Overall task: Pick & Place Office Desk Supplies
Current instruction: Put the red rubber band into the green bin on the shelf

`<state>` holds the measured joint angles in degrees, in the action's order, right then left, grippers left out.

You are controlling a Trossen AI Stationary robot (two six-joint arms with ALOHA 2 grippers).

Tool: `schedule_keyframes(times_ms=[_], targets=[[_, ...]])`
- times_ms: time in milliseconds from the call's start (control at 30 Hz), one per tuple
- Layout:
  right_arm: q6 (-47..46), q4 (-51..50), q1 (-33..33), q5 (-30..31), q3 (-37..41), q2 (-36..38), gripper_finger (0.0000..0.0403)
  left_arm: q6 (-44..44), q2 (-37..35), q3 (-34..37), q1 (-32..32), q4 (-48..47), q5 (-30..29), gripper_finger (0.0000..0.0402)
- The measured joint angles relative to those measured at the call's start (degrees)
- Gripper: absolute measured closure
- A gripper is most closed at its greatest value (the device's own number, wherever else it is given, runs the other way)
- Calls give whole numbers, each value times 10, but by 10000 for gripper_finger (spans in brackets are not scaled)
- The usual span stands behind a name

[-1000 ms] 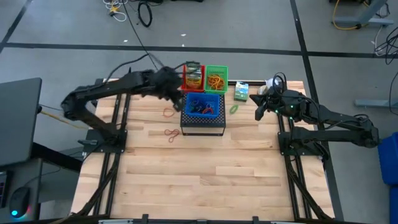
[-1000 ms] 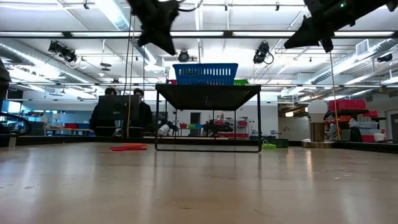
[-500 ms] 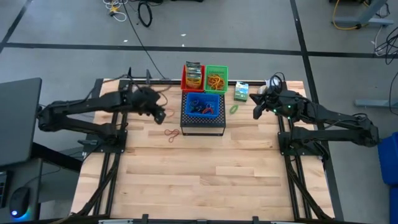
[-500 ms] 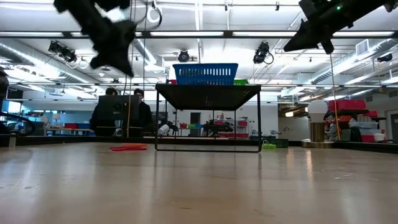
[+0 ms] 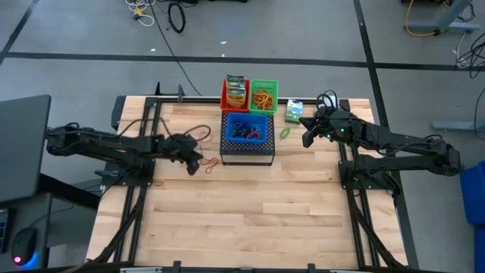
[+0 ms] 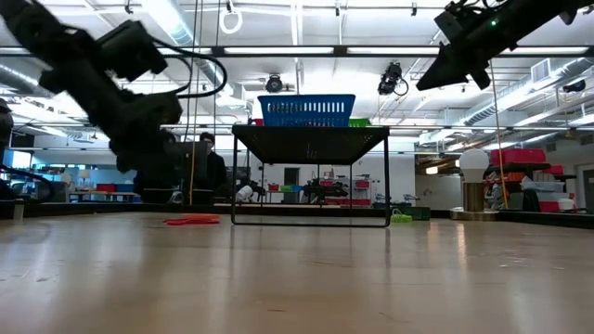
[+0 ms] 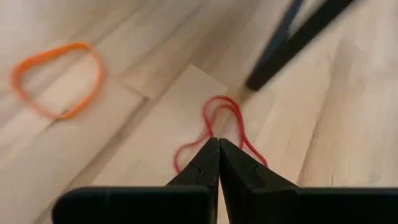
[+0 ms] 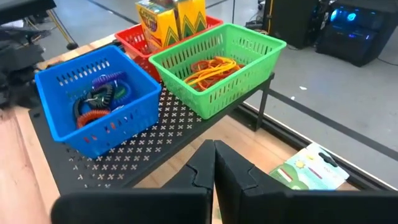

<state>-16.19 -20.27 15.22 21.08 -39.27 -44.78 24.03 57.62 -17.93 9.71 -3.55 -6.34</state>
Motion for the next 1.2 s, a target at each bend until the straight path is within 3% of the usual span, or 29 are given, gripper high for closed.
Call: schedule_keyframes(times_ms=[133,300,467,600,733,967,1067,1200], targets=[[0,0,0,-1,0,-3,394,-19,8,47,-18,81,-11,376],[1,1,0,-1,0,-2,394,-19,30,49,-29,129,-15,324],[6,1,0,-1,0,-2,394,-32,86,49,-30,184,-18,279],[6,1,0,0,0,-2,394,-24,139,49,-30,221,-43,269],[6,3,0,0,0,-2,394,-25,188,46,-30,271,-47,269],[6,3,0,0,0,-2,394,-45,264,18,-31,277,-37,275],[6,3,0,0,0,-2,394,-37,273,12,-30,275,-39,302],[6,3,0,0,0,-2,394,-21,273,11,-29,269,-48,368]])
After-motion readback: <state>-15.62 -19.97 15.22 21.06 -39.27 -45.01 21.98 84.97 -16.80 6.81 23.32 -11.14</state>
